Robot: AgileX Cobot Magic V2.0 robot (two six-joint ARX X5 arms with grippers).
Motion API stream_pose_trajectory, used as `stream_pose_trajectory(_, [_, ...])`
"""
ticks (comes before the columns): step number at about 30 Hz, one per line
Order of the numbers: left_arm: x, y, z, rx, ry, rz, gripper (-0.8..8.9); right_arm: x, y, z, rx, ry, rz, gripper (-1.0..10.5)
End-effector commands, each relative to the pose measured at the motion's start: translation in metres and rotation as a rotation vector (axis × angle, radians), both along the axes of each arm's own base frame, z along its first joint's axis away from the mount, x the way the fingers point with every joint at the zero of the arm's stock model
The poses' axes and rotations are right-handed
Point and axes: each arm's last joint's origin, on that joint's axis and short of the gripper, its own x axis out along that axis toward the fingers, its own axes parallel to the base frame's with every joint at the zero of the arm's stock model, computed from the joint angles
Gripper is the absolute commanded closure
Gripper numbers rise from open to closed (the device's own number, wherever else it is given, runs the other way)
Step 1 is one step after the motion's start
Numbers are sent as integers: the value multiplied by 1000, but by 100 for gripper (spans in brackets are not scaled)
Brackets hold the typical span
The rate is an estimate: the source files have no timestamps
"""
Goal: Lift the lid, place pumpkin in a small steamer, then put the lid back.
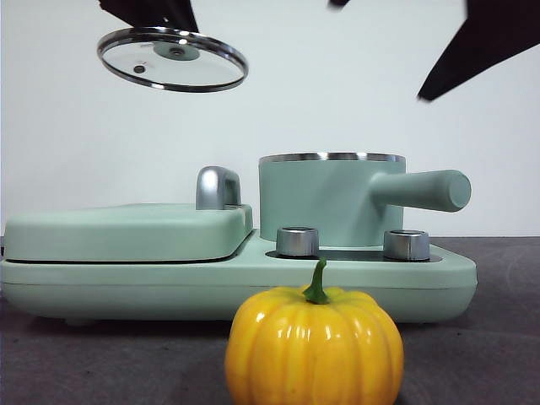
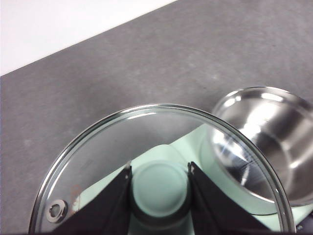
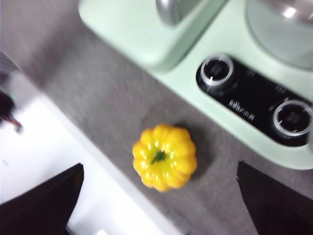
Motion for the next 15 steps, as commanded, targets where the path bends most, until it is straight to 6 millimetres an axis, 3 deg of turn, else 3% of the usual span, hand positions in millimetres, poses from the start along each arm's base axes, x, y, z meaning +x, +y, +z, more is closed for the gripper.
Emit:
stream_pose_trajectory(1, [1,5,13,-22,-61,13,799,1,22,-3,-80,13,30,447])
stream_pose_trajectory(5, [5,13,13,-21,-60,40,799,1,46,-16,-154,48,88,437])
stream_pose_trajectory(7, [6,16,13,-21,-59,53,798,1,57,-27,-191,73,116,374])
stream_pose_trajectory(15, [7,21,11,-15,-43,69,799,5,86,-62,-306,129,162,347])
